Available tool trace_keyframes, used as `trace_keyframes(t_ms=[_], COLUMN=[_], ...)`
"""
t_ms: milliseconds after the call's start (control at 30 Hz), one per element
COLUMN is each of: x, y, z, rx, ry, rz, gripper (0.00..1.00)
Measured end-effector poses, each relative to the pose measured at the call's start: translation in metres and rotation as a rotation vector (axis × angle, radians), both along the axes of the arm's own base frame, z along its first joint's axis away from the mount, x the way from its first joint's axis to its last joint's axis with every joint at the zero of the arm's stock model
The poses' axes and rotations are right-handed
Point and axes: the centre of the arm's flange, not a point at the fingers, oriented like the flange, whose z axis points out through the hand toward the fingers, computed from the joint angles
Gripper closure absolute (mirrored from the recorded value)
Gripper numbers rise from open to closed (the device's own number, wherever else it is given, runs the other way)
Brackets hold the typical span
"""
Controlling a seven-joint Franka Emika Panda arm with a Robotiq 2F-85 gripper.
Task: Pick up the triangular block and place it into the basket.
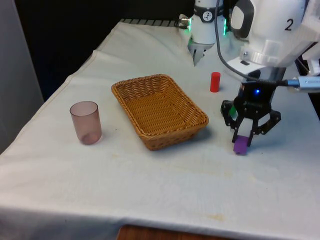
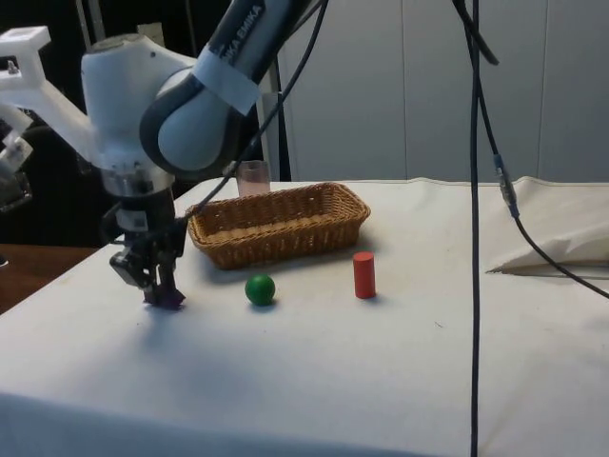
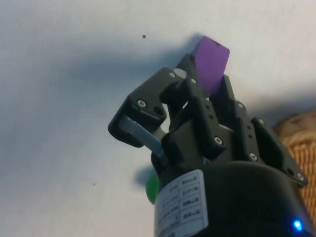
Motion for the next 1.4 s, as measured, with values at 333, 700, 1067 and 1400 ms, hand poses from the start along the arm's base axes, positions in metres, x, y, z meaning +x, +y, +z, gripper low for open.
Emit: trace_keyframes(t_ms=[333,700,1067,1400], x=[0.002,0.003,-0.007,-0.017], y=[-0.002,-0.004,-0.021,-0.038], z=[0.036,0.080,0.116,0.130], rx=[-0.003,-0.004,-0.015,-0.020], ry=[-0.003,-0.013,-0.004,-0.005], rz=[-0.009,-0.021,-0.033,-0.038], gripper=[0.67,0.67,0.67,0.67])
